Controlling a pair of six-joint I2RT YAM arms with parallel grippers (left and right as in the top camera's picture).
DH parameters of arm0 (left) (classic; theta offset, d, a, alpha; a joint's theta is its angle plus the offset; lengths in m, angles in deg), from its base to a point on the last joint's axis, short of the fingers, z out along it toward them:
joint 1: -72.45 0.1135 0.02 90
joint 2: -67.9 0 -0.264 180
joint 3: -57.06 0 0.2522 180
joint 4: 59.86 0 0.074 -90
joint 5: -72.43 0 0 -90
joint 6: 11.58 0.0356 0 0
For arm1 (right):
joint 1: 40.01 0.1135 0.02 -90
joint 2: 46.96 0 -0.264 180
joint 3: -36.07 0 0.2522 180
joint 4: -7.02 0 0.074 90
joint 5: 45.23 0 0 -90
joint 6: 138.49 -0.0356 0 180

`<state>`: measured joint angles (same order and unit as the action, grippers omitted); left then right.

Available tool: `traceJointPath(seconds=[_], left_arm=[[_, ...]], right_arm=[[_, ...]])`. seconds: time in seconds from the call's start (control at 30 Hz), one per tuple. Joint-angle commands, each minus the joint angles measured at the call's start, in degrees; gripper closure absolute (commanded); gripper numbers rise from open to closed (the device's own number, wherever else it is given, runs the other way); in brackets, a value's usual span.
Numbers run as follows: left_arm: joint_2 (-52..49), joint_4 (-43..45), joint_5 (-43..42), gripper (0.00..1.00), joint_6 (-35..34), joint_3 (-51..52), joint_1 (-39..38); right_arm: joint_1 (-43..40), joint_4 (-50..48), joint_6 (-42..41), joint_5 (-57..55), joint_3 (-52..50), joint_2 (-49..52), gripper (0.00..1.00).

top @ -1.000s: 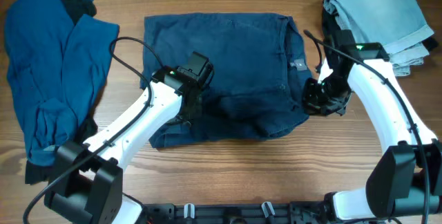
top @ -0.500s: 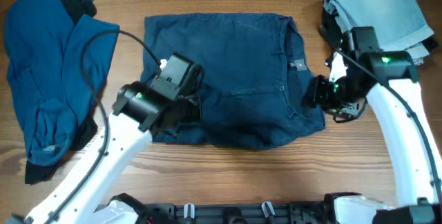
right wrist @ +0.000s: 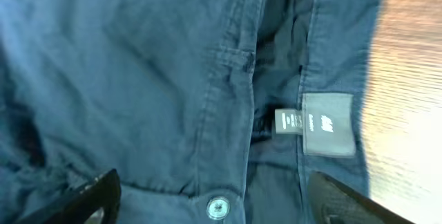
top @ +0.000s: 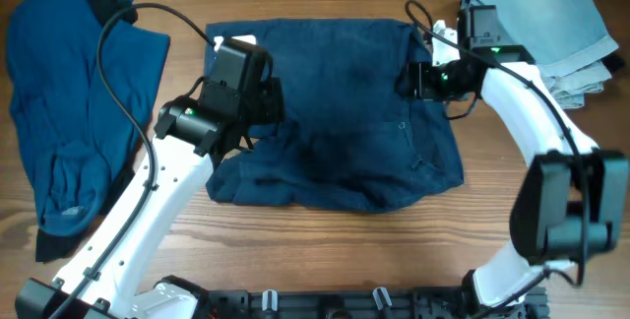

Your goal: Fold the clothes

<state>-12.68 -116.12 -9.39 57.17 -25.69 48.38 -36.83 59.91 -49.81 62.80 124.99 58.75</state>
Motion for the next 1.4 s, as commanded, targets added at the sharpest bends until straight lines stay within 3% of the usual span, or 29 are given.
traceJointPath(seconds=[0.0,0.27,0.33,0.53,0.6,0.67,0.97,1.2,1.33,1.37], left_arm=[[-0.17,-0.13,-0.9,0.27,1.14,-0.35,0.2],[-0.17,-0.22,-0.92,0.27,1.16,-0.35,0.2],[-0.17,-0.22,-0.92,0.26,1.14,-0.35,0.2],[-0.17,-0.22,-0.9,0.24,1.16,-0.35,0.2],[-0.17,-0.22,-0.9,0.24,1.16,-0.35,0.2],[-0.17,-0.42,-0.9,0.23,1.16,-0.35,0.2],[-0.17,-0.92,-0.85,0.23,1.18,-0.35,0.2],[-0.17,-2.38,-0.87,0.23,1.2,-0.35,0.2],[-0.17,-2.58,-0.87,0.23,1.18,-0.35,0.2],[-0.17,-2.58,-0.87,0.23,1.18,-0.35,0.2]], right_arm=[[-0.13,-1.31,0.7,1.62,0.37,6.36,0.2],[-0.11,-6.97,-2.45,6.73,0.35,11.52,0.31],[0.0,-6.97,-3.41,6.73,0.35,11.52,0.43],[-0.02,-5.73,-4.87,6.49,0.37,11.5,0.48],[0.15,-5.68,-4.85,6.93,0.37,11.5,0.63],[0.2,-5.53,-5.4,6.93,0.37,11.5,0.96],[-2.32,2.23,-4.79,6.05,6.29,3.67,0.96],[-4.46,7.28,-3.58,-8.0,10.4,4.15,0.96],[-7.45,7.1,-3.56,-9.57,10.25,6.84,0.96],[-7.65,7.04,-3.56,-9.53,10.25,7.32,0.85]])
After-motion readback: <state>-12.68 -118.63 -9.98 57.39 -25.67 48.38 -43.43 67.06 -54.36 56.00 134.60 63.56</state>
